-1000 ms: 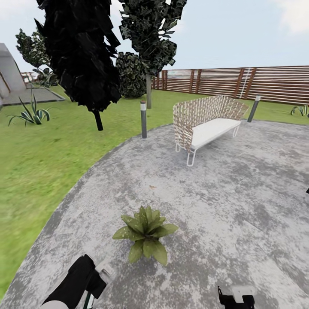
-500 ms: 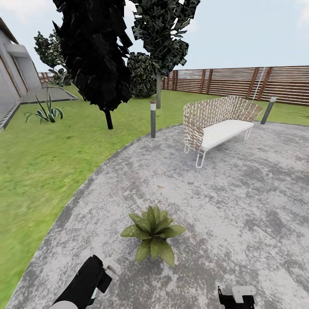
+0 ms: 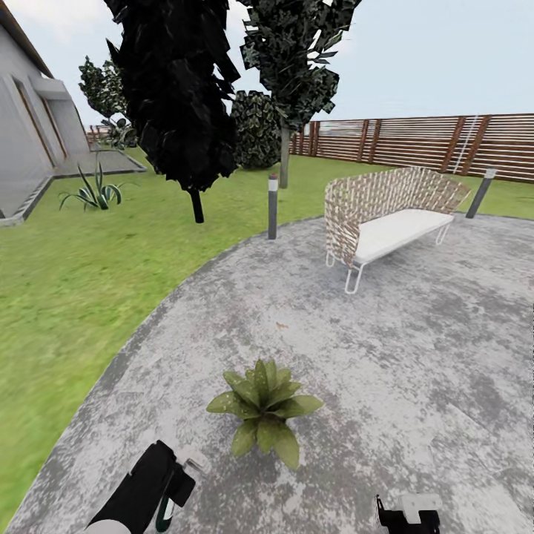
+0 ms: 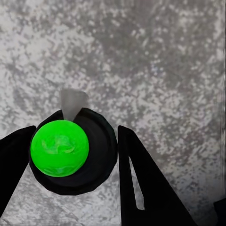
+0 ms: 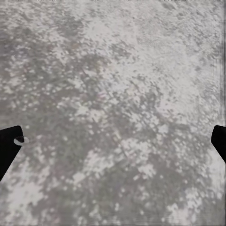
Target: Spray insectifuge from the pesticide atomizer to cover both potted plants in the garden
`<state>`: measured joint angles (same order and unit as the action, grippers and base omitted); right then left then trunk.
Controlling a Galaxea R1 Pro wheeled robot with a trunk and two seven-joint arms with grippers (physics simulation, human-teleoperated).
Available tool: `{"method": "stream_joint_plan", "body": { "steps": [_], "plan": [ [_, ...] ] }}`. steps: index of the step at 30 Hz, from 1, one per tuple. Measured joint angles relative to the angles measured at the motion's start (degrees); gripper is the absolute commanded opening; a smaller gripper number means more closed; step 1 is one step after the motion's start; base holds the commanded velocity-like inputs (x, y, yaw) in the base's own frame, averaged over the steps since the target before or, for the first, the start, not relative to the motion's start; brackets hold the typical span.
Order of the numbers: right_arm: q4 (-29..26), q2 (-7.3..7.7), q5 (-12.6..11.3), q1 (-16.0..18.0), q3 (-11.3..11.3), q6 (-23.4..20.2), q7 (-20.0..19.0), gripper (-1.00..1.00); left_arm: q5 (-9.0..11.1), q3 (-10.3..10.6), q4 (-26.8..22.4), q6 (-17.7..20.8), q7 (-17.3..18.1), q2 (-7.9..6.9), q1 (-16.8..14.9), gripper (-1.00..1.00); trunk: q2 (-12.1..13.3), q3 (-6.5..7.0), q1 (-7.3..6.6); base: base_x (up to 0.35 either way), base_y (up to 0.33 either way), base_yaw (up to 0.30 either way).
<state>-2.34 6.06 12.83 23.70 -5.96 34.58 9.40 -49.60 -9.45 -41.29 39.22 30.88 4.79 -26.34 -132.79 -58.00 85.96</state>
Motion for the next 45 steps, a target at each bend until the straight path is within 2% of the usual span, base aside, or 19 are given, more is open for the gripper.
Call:
{"method": "stream_joint_plan", "body": {
  "steps": [6,18,32,40,45],
  "plan": [
    [0.0,-0.06,0.0,0.0,0.0,0.0,0.0,1.0,-0.48,0.11,-0.01,-0.01,-0.22,0.13,0.0,-1.0,0.0,0.0,0.01,0.03,-0.269,0.037],
    [0.02,-0.08,0.0,0.02,0.0,0.0,0.0,1.0,-0.6,0.18,-0.07,0.08,-0.33,0.08,0.01,-1.0,0.0,0.0,0.01,0.01,-0.274,0.268],
    [0.02,-0.08,0.0,0.01,0.0,0.0,-0.05,1.0,-0.59,0.16,-0.1,0.26,-0.33,0.04,0.01,-1.0,0.0,0.0,-0.01,0.149,-0.265,0.265],
    [0.02,-0.07,0.0,0.0,0.0,-0.02,-0.1,1.0,-0.69,0.18,-0.11,0.51,-0.34,0.08,0.0,-1.0,0.0,0.0,0.01,0.067,-0.132,0.033],
    [0.0,0.01,0.0,0.0,0.0,-0.01,-0.1,1.0,-0.68,0.19,-0.17,0.54,-0.34,0.05,0.0,-1.0,0.0,0.0,0.03,-0.166,-0.087,0.0]
  ]
}}
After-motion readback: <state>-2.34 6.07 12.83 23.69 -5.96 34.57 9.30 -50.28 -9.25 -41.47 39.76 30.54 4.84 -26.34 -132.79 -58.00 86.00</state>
